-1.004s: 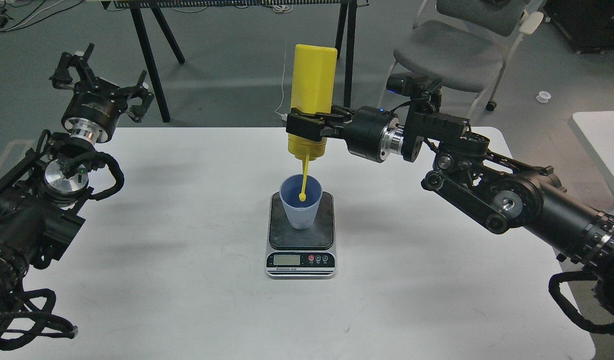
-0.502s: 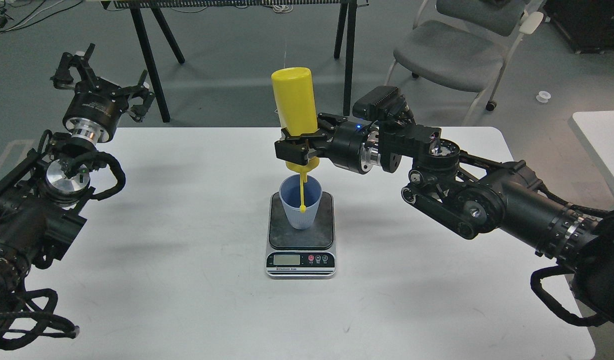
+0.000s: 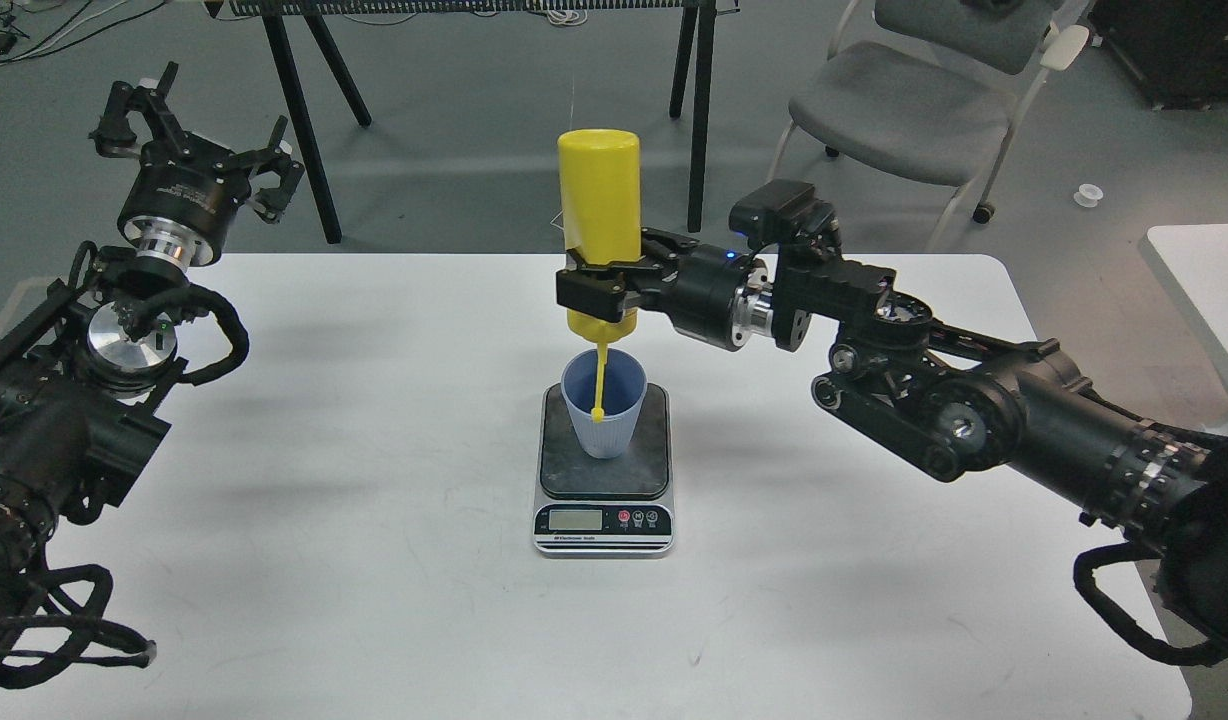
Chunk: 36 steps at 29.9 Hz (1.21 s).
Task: Pour seasoning into cup on scale with both arms
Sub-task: 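Turn the bottle upright and carry it back with the right gripper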
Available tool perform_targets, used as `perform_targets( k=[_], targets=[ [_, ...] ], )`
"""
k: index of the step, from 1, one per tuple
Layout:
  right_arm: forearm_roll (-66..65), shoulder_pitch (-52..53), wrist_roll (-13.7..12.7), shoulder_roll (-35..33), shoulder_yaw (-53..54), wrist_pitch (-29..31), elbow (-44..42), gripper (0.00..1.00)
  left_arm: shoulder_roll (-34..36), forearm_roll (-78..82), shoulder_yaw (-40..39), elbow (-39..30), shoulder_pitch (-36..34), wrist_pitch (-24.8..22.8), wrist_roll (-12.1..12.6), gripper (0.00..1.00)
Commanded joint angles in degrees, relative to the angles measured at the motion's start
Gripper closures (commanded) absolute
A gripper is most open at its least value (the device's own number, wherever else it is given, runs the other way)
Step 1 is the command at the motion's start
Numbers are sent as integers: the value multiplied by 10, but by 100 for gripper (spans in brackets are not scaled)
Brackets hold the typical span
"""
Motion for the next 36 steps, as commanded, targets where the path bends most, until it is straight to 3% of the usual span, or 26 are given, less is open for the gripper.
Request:
perform_targets(
  k=[1,6,13,22,27,36],
  targets=[
    [174,-1,4,-60,1,17,35,70,1,0,1,0,-1,0,0,1],
    [426,-2,6,-126,7,69,39,69,1,1,2,0,-1,0,0,1],
    [776,-43,-1,-178,18,269,-35,69,1,1,6,0,0,0,0,1],
    [1007,-165,-13,-154,27,269,-98,68,-3,1,9,0,2,0,1,1],
    [1041,-213,-17,-103,49,269,-98,68,0,1,9,0,7,0,1,1],
    [1109,-309,-18,-69,105,269,-95,62,4,1,10,0,9,0,1,1]
  ],
)
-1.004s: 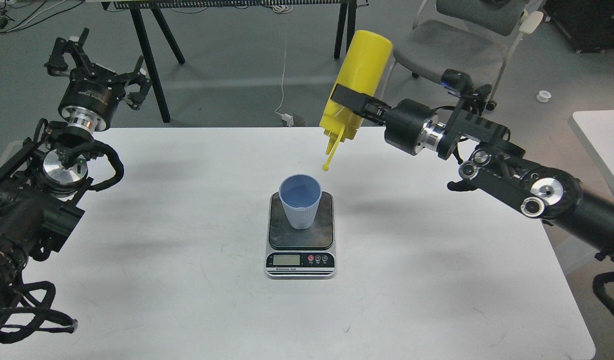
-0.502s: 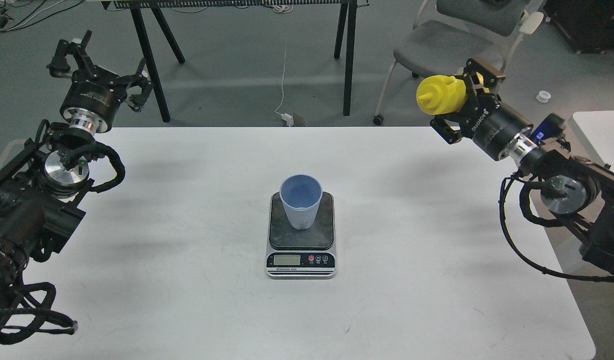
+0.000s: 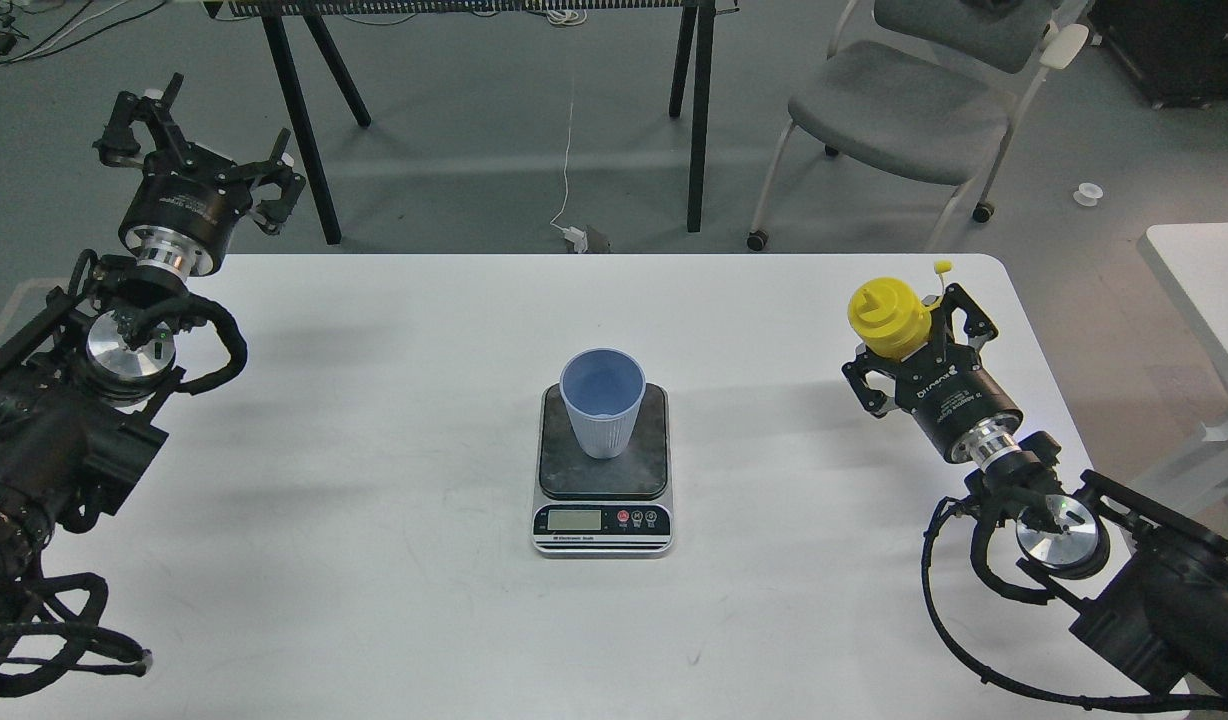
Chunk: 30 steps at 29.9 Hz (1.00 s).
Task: Pour seasoning into cup on scale with both arms
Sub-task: 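Turn the bottle upright and carry it back with the right gripper, then lower the yellow bottle onto the table with the right gripper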
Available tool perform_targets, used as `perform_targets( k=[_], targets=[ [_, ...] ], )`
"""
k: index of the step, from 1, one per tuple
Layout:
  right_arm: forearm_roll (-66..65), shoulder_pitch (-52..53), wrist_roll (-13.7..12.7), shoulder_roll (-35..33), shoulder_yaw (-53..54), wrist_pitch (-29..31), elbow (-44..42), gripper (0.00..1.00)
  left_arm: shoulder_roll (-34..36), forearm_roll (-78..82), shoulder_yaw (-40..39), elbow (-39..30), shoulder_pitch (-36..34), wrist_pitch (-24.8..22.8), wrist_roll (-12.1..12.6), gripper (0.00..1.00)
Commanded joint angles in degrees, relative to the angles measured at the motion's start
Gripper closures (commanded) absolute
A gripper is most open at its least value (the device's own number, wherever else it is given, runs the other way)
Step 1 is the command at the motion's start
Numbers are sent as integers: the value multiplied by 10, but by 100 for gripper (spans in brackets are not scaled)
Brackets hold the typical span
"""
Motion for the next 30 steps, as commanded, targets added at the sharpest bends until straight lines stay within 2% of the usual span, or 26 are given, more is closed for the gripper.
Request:
perform_targets(
  k=[1,4,9,27,29,30],
  targets=[
    [30,-31,-1,5,16,0,1,61,0,1,1,-1,-1,0,0,1],
    [60,-50,-1,9,16,0,7,61,-6,2,2,-6,-1,0,1,1],
    [65,-58,0,23,19,0,25,59,-5,3,3,-54,-1,0,0,1],
    [80,-89,0,43,47,0,50,55,2,5,3,-55,-2,0,1,1],
    [80,-93,0,43,48,0,50,50,1,5,3,-55,-2,0,1,1],
    [80,-93,0,43,48,0,50,40,0,5,3,-55,-3,0,1,1]
  ],
)
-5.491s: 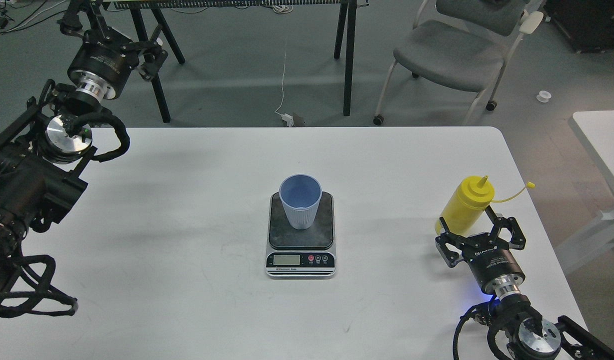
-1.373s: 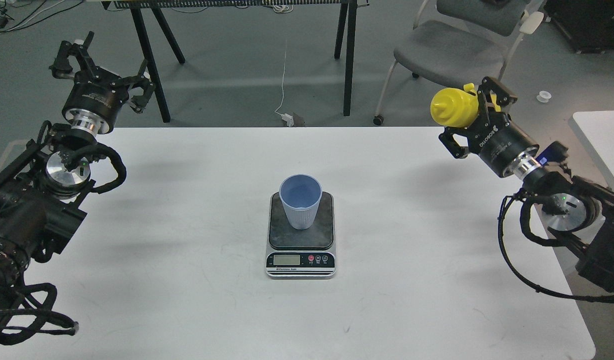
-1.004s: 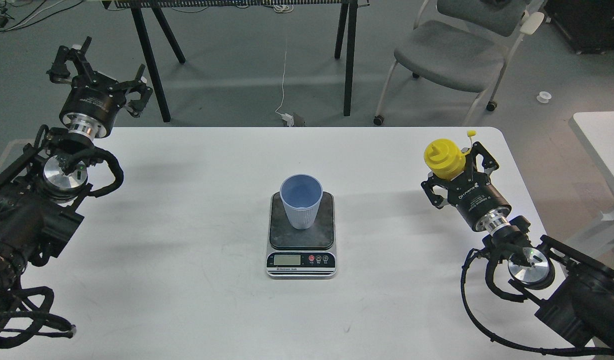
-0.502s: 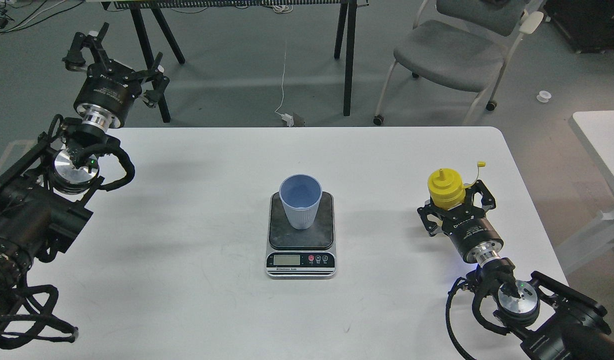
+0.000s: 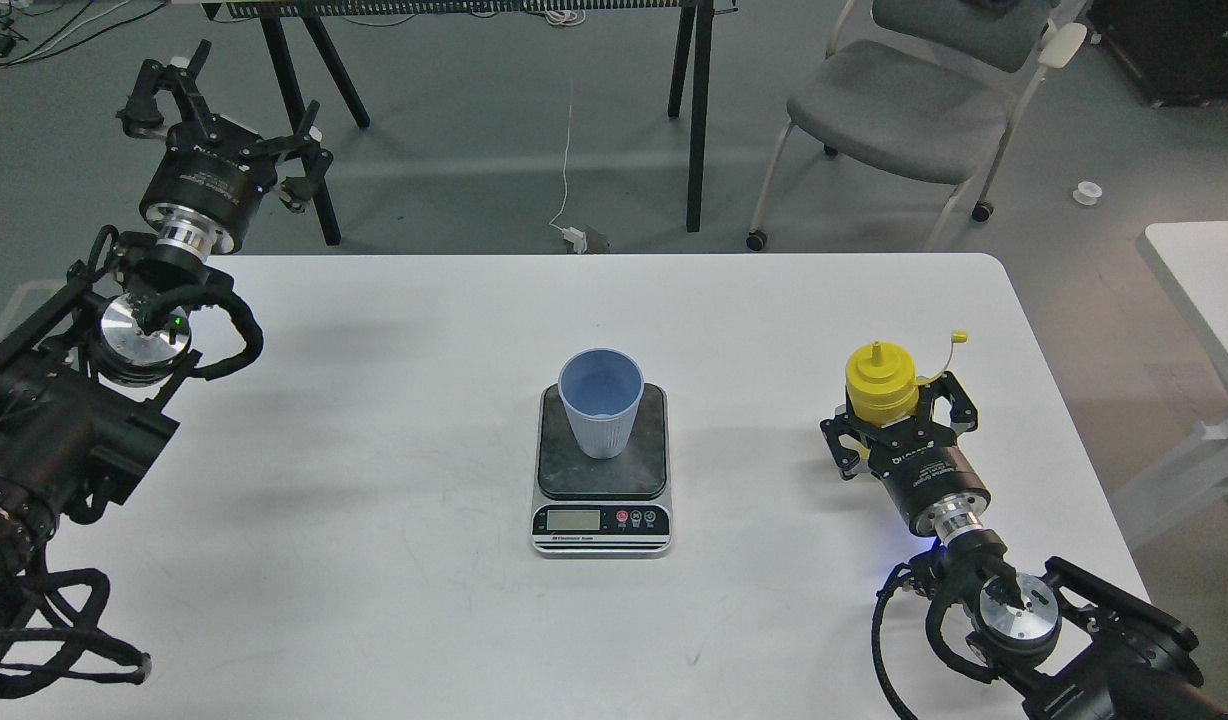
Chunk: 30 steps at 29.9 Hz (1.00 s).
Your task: Pour seasoning into cup on scale with both arms
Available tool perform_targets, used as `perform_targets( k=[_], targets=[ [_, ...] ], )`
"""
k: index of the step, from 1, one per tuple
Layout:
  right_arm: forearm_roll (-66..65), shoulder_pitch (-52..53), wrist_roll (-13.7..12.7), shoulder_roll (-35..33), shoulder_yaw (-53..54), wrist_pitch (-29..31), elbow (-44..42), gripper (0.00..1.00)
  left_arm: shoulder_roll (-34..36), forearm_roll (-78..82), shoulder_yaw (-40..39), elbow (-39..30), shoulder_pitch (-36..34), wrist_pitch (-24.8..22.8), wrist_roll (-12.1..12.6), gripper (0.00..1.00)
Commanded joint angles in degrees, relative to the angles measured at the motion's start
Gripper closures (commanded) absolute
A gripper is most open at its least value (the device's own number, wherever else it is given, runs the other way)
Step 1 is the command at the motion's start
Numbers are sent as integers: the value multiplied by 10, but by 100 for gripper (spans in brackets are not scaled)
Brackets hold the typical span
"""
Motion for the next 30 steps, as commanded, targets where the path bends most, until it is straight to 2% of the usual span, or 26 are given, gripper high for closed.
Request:
perform_targets(
  k=[1,4,14,22,30],
  targets=[
    [0,-5,0,-1,0,0,-1,30,-3,0,0,0,-1,0,0,1],
    [1,-8,0,-1,0,0,0,6,-3,1,0,0,-1,0,1,1],
    [-1,-46,2,-11,32,0,38,1,10,1,0,0,1,0,-1,1],
    [-1,-99,6,-66,53,0,111,1,7,1,0,-1,1,0,-2,1],
    [-3,-170,5,-110,74,0,138,1,11,1,0,-2,2,0,-3,1]
  ],
)
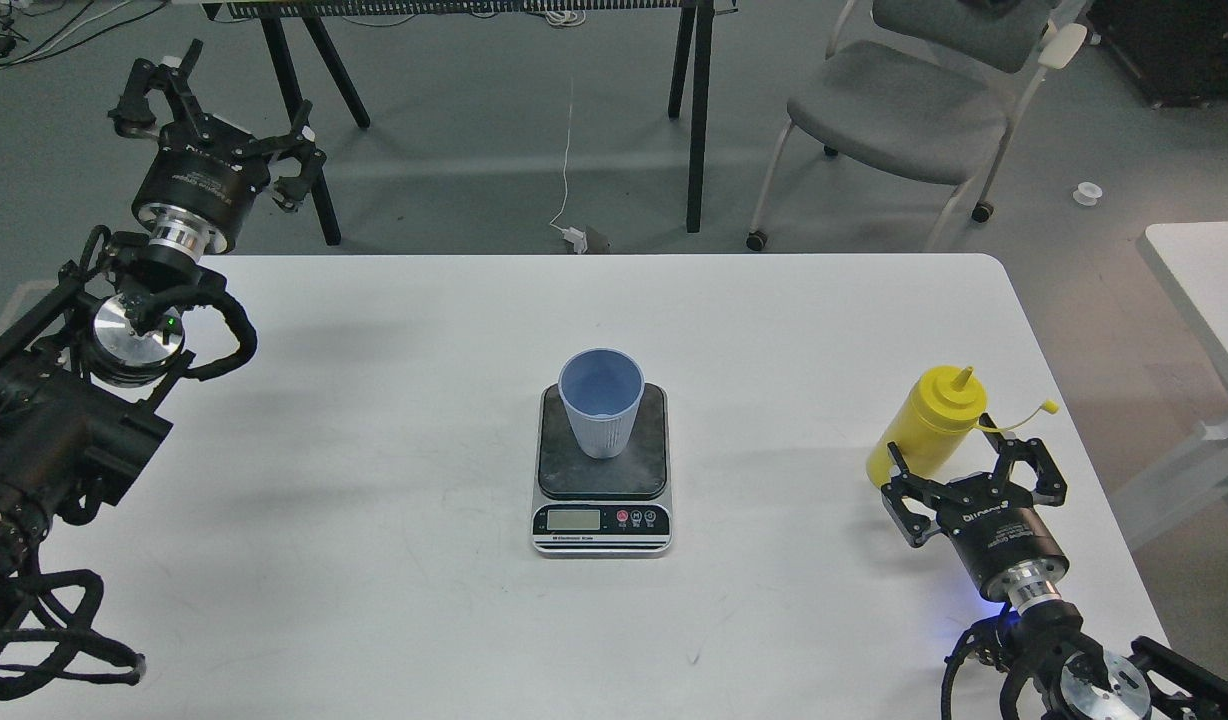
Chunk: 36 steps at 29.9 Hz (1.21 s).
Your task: Pour seasoning into cup on scale with both arms
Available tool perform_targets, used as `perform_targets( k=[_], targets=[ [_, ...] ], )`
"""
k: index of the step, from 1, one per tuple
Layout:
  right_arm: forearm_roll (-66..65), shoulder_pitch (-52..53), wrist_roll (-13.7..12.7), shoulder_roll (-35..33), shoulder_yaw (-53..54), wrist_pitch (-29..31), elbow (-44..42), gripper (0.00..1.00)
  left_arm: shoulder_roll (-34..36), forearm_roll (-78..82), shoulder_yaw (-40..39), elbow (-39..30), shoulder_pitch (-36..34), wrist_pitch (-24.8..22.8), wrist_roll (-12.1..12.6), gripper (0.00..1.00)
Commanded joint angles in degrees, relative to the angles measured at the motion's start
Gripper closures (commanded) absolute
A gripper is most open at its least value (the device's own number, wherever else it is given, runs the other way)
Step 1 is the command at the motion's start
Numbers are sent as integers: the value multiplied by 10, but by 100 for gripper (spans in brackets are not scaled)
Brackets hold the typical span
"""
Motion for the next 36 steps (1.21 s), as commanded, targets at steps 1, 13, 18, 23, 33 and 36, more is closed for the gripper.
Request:
perform_targets(
  k=[1,13,18,23,33,36],
  targets=[
    [-2,-34,0,-26,1,0,17,1,6,0,0,0,0,0,1,1],
    [-4,-131,1,-166,33,0,37,1,14,0,0,0,2,0,-1,1],
    [-8,-96,-1,-204,70,0,-12,1,20,0,0,0,4,0,0,1],
    [-59,76,-5,-215,72,0,-137,1,22,0,0,1,5,0,0,1],
    [-69,369,-20,-45,17,0,-414,0,17,-1,-1,2,5,0,1,1],
    [-66,436,-62,-12,-35,0,-452,0,18,-1,-2,2,7,0,1,1]
  ],
)
